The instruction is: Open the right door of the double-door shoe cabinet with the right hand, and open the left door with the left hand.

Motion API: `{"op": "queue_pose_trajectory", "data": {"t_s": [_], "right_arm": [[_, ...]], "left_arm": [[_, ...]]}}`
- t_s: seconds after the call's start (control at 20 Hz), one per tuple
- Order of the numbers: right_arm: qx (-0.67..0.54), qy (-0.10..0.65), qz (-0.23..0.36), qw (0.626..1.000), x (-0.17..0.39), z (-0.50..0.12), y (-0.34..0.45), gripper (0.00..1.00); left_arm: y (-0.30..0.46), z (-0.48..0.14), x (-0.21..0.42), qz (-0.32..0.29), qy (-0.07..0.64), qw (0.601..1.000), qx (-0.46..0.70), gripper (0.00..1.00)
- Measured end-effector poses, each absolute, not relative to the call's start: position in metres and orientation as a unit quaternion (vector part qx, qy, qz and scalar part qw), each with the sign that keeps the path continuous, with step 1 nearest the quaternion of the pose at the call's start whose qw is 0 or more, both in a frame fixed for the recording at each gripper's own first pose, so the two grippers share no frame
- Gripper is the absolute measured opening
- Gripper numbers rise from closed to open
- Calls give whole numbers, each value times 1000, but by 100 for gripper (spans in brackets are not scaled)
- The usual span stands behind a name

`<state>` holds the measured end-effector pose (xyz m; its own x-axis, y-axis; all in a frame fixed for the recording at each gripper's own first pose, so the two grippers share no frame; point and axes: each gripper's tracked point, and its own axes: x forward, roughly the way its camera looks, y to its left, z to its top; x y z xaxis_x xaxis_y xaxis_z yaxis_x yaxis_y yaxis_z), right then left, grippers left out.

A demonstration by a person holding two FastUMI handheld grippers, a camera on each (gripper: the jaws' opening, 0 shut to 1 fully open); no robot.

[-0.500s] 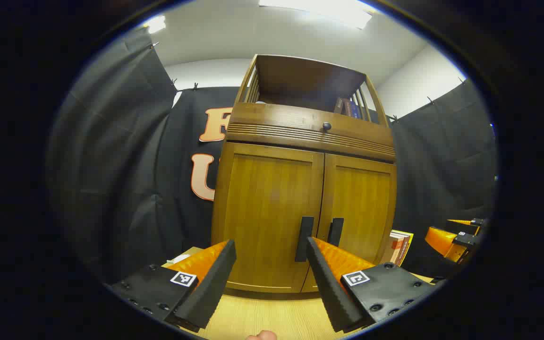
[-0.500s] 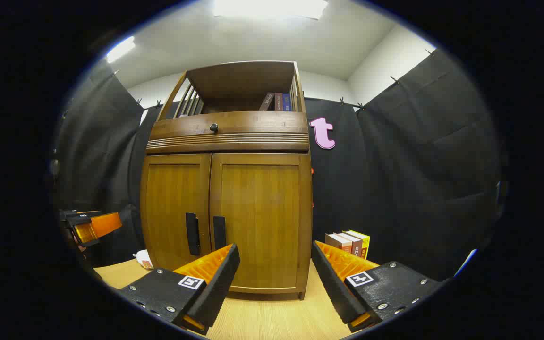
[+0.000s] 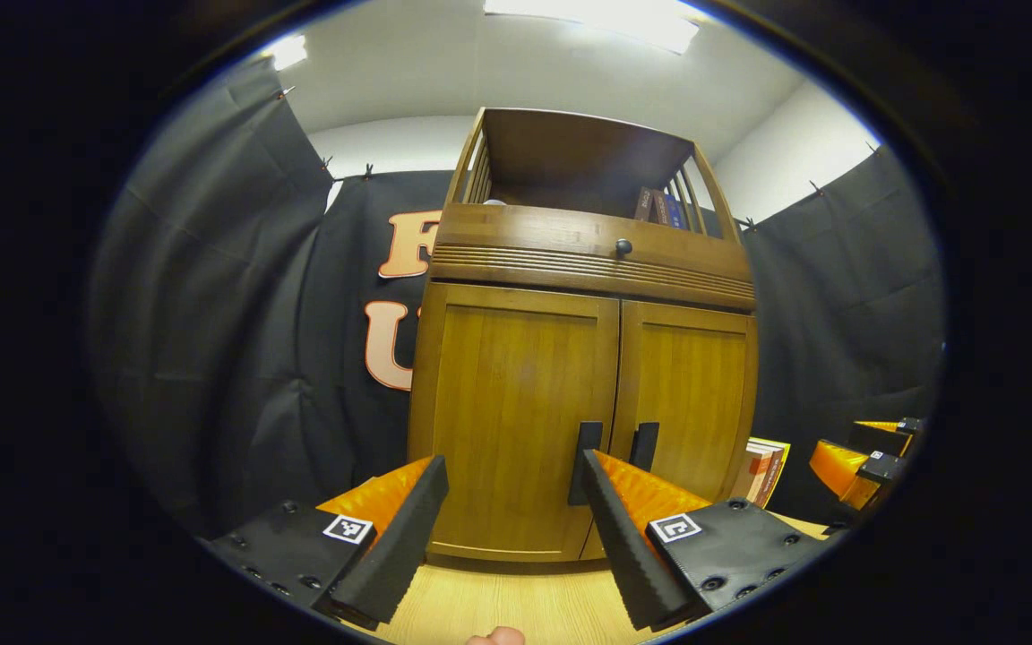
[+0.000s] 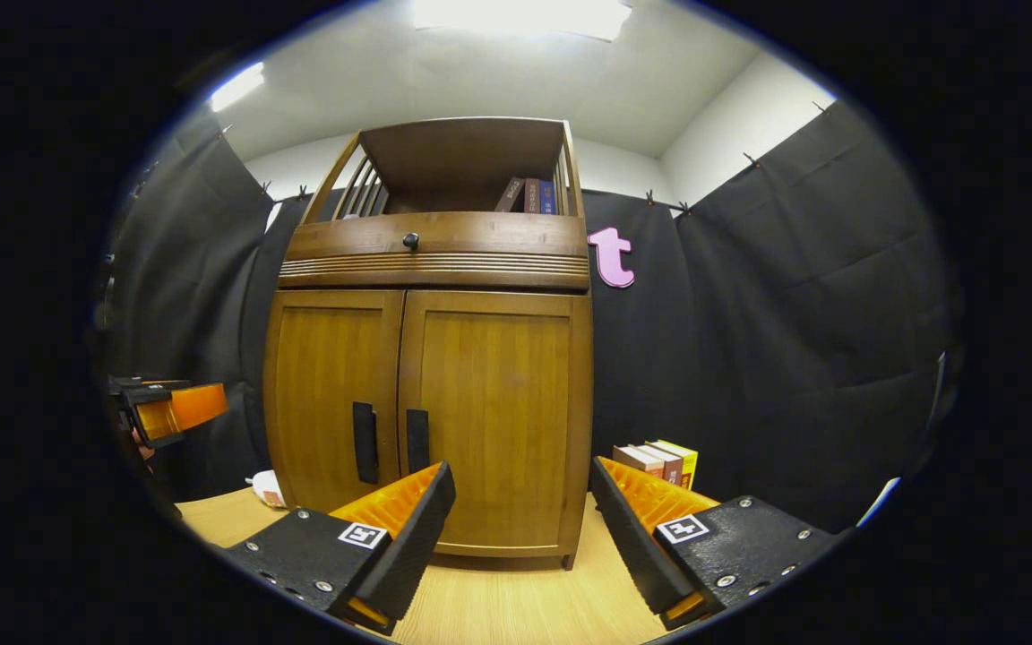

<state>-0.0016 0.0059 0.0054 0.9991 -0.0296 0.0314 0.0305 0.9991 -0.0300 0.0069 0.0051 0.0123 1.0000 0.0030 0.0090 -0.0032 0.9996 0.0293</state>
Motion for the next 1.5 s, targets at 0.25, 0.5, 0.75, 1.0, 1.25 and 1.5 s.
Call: {"op": "queue_pose_trajectory", "data": {"t_s": [0.25,0.5,0.75,1.0,1.25,1.5], "right_arm": [[6,-30,-11,999,4,11,10,93],[8,-28,-6,1000,9,8,12,94],[-1,-18,17,1000,21,7,24,93],[12,-32,52,998,52,23,48,93],[27,-28,101,994,106,28,86,93],[10,-15,123,992,161,8,122,98]], "left_arm": [[5,11,6,-2,-6,1000,7,93],[4,11,4,-1,-13,1000,1,93],[10,8,4,7,-9,1000,4,93],[15,5,1,11,-5,1000,7,96],[14,-3,-6,27,3,1000,10,93],[9,-5,-7,28,7,999,18,92]]}}
